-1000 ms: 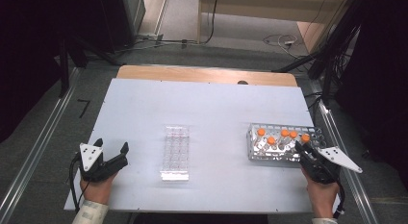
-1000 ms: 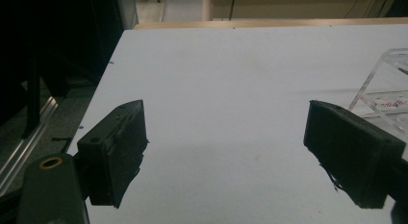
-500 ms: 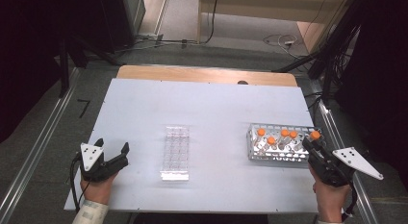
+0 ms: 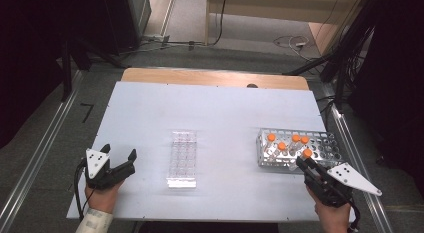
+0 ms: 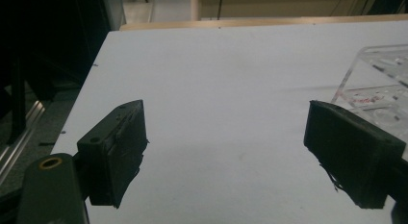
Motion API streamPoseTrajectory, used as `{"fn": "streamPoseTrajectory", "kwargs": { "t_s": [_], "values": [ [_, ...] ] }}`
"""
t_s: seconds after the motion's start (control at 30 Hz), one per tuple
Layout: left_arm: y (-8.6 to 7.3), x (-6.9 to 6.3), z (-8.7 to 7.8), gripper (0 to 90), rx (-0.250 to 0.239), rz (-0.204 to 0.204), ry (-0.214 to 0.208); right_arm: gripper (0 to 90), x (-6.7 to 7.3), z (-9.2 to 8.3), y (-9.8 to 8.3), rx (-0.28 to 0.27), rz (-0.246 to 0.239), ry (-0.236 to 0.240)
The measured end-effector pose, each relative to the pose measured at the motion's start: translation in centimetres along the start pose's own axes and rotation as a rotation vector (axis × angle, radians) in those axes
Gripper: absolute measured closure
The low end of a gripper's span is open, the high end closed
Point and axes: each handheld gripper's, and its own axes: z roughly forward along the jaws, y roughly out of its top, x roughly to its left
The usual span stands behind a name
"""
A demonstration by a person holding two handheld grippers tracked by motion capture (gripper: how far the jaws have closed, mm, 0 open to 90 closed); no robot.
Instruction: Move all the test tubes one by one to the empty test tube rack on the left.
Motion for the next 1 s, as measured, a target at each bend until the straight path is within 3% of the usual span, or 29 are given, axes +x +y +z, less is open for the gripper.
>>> {"fn": "streamPoseTrajectory", "kwargs": {
  "t_s": [0.13, 0.37, 0.73, 0.9, 1.0],
  "values": [
    [0.3, -0.6, -0.4, 15.2, -0.017, 0.004, -0.028, 71.7, 1.1, 0.0, -0.2, 0.005, -0.020, 0.037],
    [1.0, -2.5, -1.1, 15.7, -0.043, 0.016, -0.116, 71.8, 2.6, 0.7, -0.2, 0.017, -0.033, 0.092],
    [2.0, -5.1, -1.7, 17.0, -0.063, 0.052, -0.234, 71.8, 6.5, 3.9, -0.1, 0.049, -0.070, 0.219],
    [2.6, -6.5, -2.0, 18.2, -0.075, 0.067, -0.303, 71.8, 7.9, 4.9, 0.1, 0.062, -0.089, 0.256],
    [3.1, -7.6, -2.3, 20.3, -0.086, 0.079, -0.369, 71.8, 9.2, 5.8, 0.3, 0.069, -0.110, 0.288]
  ]
}}
